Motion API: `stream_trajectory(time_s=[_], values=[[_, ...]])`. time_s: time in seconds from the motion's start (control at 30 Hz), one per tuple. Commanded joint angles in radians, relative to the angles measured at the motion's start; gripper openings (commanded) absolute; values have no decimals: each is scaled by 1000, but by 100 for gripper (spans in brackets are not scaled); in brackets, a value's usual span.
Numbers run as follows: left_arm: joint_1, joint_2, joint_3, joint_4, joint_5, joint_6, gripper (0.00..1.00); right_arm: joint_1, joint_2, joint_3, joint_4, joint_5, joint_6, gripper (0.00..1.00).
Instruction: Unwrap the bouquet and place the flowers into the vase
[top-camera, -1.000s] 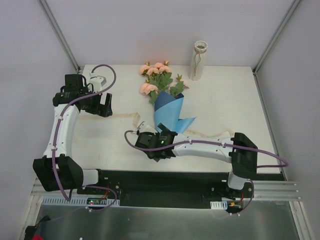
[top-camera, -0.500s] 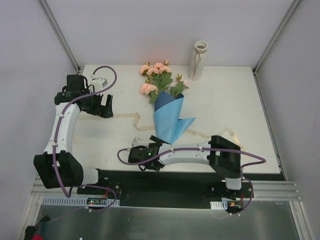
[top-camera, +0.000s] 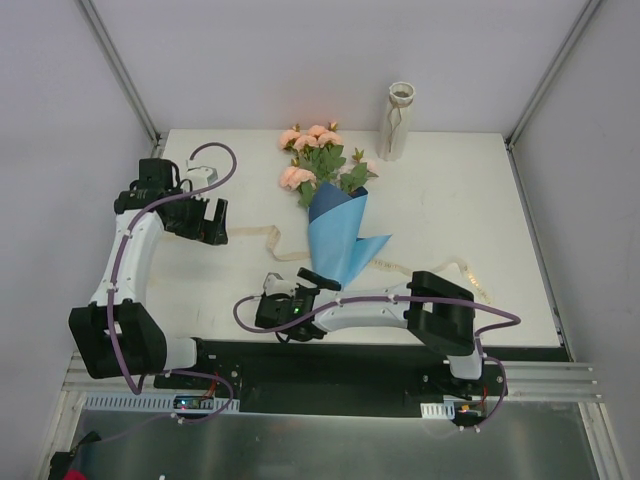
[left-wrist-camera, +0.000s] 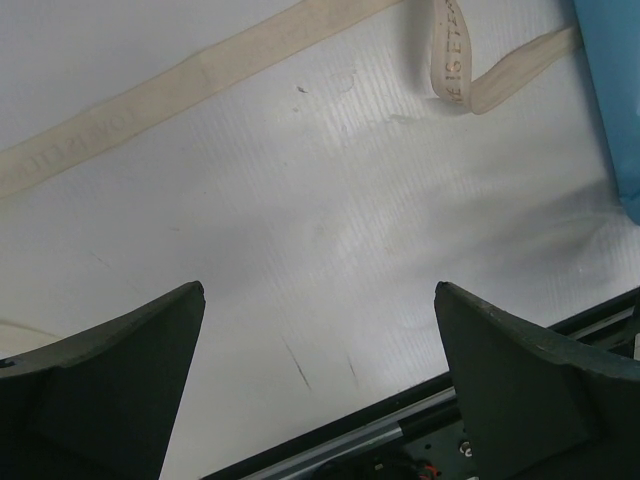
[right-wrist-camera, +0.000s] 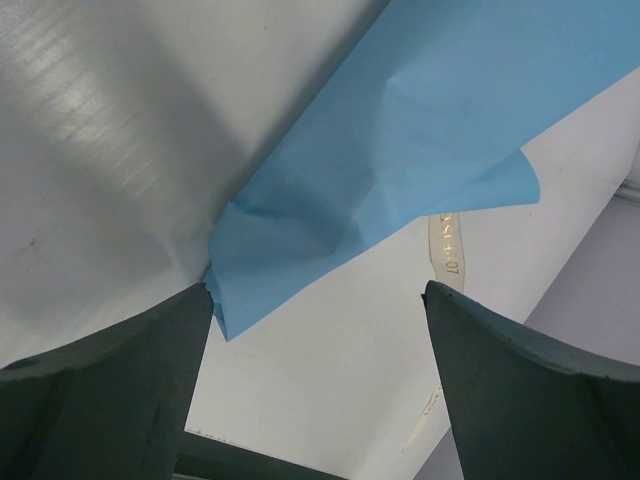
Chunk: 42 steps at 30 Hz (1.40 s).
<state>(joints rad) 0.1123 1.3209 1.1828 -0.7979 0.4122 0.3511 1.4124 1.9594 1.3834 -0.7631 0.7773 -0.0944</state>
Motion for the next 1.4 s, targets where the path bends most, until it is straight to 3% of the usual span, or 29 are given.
stream_trajectory(time_s=[0.0, 0.17, 0.4, 0.47, 0.5, 0.53, 0.63, 0.73, 0.97, 1.0, 1.03, 1.13, 1.17, 1.23, 1.37], values=[[0, -45, -9, 17, 7, 6, 99, 0, 1, -20, 24, 39, -8, 87], [1, -58, -14, 20, 0, 6, 99, 3, 3, -21, 54, 13, 19, 59], [1, -91, -35, 25, -7, 15, 99, 5, -5, -23, 57, 71, 50, 54], [3, -98, -41, 25, -7, 15, 99, 7, -17, -29, 61, 94, 67, 47], [1, -100, -45, 26, -7, 14, 99, 5, -34, -32, 62, 121, 76, 42], [0, -103, -45, 28, -6, 14, 99, 7, -48, -41, 67, 135, 84, 31], [0, -107, -43, 29, -6, 15, 99, 20, -111, -70, 88, 206, 136, 10], [0, -114, -38, 31, 2, 14, 99, 36, -180, -90, 87, 284, 206, 1], [1, -121, -35, 29, 7, 17, 99, 57, -368, -175, -62, 385, 522, 1], [0, -121, -38, 29, 8, 19, 99, 63, -407, -203, -67, 390, 539, 4], [1, -121, -38, 31, 8, 19, 99, 66, -418, -220, -55, 369, 504, 32], [0, -123, -38, 29, 10, 22, 99, 66, -395, -248, 16, 220, 411, 84], [0, -124, -37, 29, 13, 22, 99, 63, -367, -241, 12, 168, 348, 92], [0, -126, -37, 29, 16, 23, 99, 65, -266, -190, -45, 123, 341, 96], [1, -120, -40, 31, 17, 22, 99, 65, -165, -152, -110, 146, 317, 93]])
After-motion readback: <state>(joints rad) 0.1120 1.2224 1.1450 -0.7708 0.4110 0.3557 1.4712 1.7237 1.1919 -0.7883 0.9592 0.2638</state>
